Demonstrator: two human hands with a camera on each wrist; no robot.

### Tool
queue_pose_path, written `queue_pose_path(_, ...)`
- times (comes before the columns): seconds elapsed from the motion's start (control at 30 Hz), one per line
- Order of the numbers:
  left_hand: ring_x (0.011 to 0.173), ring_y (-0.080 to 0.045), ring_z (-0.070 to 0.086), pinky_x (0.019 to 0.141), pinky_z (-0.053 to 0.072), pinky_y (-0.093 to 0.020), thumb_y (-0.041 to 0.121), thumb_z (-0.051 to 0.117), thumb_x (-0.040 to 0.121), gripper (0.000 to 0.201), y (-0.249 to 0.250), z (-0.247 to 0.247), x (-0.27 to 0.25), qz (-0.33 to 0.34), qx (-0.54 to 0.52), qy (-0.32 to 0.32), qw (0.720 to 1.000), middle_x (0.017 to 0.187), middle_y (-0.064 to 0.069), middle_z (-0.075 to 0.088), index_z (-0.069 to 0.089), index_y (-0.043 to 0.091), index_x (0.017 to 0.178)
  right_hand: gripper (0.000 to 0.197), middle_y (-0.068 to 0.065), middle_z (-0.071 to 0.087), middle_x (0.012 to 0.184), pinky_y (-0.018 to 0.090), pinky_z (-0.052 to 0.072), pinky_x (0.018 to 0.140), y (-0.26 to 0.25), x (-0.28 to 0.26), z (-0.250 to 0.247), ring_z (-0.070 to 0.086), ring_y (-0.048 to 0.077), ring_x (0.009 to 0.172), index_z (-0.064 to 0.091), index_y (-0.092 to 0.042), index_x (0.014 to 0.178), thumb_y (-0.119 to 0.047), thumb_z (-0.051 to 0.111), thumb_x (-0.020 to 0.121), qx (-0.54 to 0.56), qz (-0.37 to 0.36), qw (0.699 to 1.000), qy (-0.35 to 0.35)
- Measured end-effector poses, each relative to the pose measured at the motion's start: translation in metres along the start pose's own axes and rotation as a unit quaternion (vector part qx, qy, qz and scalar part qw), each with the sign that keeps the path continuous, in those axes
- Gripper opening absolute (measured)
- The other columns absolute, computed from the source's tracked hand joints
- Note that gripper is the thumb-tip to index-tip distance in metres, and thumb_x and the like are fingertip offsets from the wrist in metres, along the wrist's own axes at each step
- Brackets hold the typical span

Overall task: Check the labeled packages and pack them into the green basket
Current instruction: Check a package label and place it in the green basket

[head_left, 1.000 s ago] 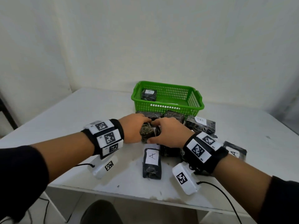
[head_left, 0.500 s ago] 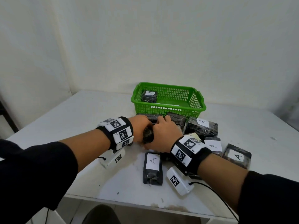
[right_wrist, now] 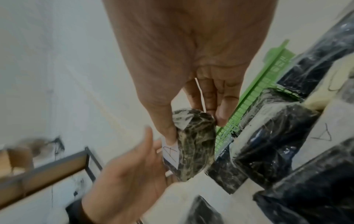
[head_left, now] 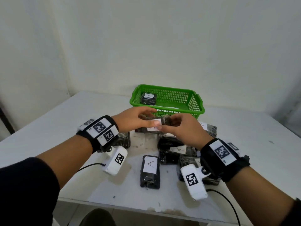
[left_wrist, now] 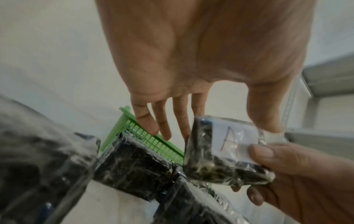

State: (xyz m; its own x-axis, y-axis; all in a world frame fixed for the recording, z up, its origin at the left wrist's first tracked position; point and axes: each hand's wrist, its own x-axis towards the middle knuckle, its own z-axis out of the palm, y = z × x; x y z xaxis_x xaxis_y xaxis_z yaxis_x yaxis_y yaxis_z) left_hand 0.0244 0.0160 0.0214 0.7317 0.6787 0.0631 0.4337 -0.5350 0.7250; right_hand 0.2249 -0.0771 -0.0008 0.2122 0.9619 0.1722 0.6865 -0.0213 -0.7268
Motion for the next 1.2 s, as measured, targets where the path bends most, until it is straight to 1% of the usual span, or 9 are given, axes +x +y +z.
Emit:
queue_pose_path(0.07,0.113,-0.014,0.063,0.095,0.054,-0.034,0.031,0.068,0.089,0.051,-0.004,0.006,-0.001,-0.011,-0.091,0.004,0.996,0.128,0.003,0.063,0.054,0.020,0.137,0.066,-0.001,0.079,0.093,0.036,0.059,0.078,0.003,-0.004,-0.009,0.074,0.019,0.085,0.078,-0.021,0.101,-0.073,0.080,0.061,0.063,0.013,0.998,-0.002)
queue_pose_path(0.17,0.104,-0.021,0.070,0.088,0.058,-0.038,0.016,0.067,0.090,0.034,-0.004,0.017,-0.004,-0.023,-0.220,0.017,0.975,0.117,-0.010,0.070,0.064,0.009,0.123,0.040,-0.001,0.080,0.098,0.017,0.056,0.067,0.004,-0.013,-0.019,0.072,0.008,0.079,0.077,-0.019,0.110,-0.048,0.083,0.082,0.140,0.032,0.989,-0.024)
queue_pose_path(0.23,0.101,-0.022,0.071,0.088,0.059,-0.040,0.015,0.068,0.090,0.028,-0.002,0.022,-0.005,-0.018,-0.235,0.033,0.971,0.112,-0.011,0.072,0.067,0.007,0.117,0.036,0.000,0.079,0.102,0.013,0.056,0.068,0.006,-0.016,-0.021,0.072,0.006,0.077,0.074,-0.016,0.115,-0.038,0.081,0.087,0.167,0.042,0.984,-0.034)
queue_pose_path(0.33,0.097,-0.021,0.072,0.087,0.059,-0.040,0.018,0.069,0.089,0.027,0.002,0.028,-0.005,-0.012,-0.226,0.037,0.973,0.108,-0.010,0.073,0.068,0.008,0.114,0.047,-0.002,0.078,0.110,0.027,0.062,0.086,0.011,-0.016,-0.017,0.076,0.012,0.092,0.070,-0.014,0.124,-0.039,0.082,0.086,0.183,0.046,0.982,-0.033)
queue_pose_path(0.47,0.097,-0.020,0.072,0.086,0.059,-0.042,0.024,0.071,0.086,0.036,0.006,0.032,-0.005,-0.001,-0.234,0.045,0.971,0.109,-0.007,0.074,0.067,0.009,0.118,0.034,0.005,0.079,0.109,0.031,0.064,0.084,0.011,-0.017,-0.015,0.076,0.019,0.100,0.074,-0.009,0.116,-0.028,0.081,0.088,0.241,0.035,0.970,-0.016)
queue_pose_path(0.57,0.083,-0.008,0.069,0.082,0.058,-0.039,0.036,0.073,0.078,0.046,0.007,0.035,-0.008,-0.004,-0.249,0.039,0.968,0.099,0.002,0.074,0.069,0.013,0.117,0.047,0.006,0.079,0.110,0.036,0.064,0.086,0.013,-0.015,-0.013,0.076,0.021,0.100,0.073,-0.008,0.120,-0.037,0.084,0.085,0.245,0.032,0.969,-0.008)
queue_pose_path(0.77,0.064,-0.001,0.065,0.072,0.056,-0.031,0.020,0.069,0.090,0.025,0.011,0.036,-0.008,0.021,-0.199,0.073,0.977,0.092,-0.001,0.075,0.072,0.011,0.113,0.029,0.016,0.077,0.113,0.043,0.063,0.090,0.011,-0.013,-0.014,0.073,0.032,0.108,0.076,-0.008,0.110,-0.026,0.082,0.087,0.273,0.032,0.961,-0.024)
queue_pose_path(1.0,0.092,-0.017,0.073,0.083,0.059,-0.042,0.032,0.070,0.086,0.035,0.011,0.035,-0.011,-0.003,-0.225,0.044,0.973,0.104,-0.003,0.075,0.069,0.015,0.117,0.035,0.010,0.079,0.109,0.045,0.062,0.093,0.009,-0.014,-0.015,0.075,0.029,0.106,0.078,-0.011,0.109,-0.038,0.081,0.087,0.256,0.013,0.966,-0.021)
queue_pose_path(1.2,0.092,-0.020,0.074,0.080,0.058,-0.042,0.021,0.068,0.090,0.030,0.012,0.032,-0.011,-0.009,-0.254,0.055,0.965,0.106,-0.005,0.075,0.066,0.014,0.119,0.031,0.006,0.080,0.107,0.041,0.061,0.095,0.008,-0.014,-0.016,0.077,0.028,0.100,0.072,-0.011,0.116,-0.016,0.082,0.087,0.274,0.030,0.960,-0.048)
